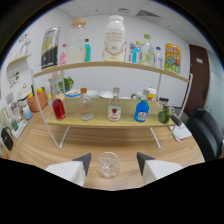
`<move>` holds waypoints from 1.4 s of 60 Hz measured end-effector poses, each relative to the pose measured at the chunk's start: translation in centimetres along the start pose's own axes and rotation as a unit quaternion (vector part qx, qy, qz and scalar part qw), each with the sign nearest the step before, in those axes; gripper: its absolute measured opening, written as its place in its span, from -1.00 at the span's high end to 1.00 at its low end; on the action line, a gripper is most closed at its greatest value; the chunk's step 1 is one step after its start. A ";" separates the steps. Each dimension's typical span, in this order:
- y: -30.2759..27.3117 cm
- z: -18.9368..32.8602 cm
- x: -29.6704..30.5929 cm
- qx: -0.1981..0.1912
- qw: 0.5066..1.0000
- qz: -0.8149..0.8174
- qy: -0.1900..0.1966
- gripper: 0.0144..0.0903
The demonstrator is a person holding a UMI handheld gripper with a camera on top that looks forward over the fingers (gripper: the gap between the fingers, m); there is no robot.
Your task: Make me a cup of Mount Fuji.
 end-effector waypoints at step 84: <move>-11.2 13.2 -8.9 0.136 0.990 0.028 -0.033 0.41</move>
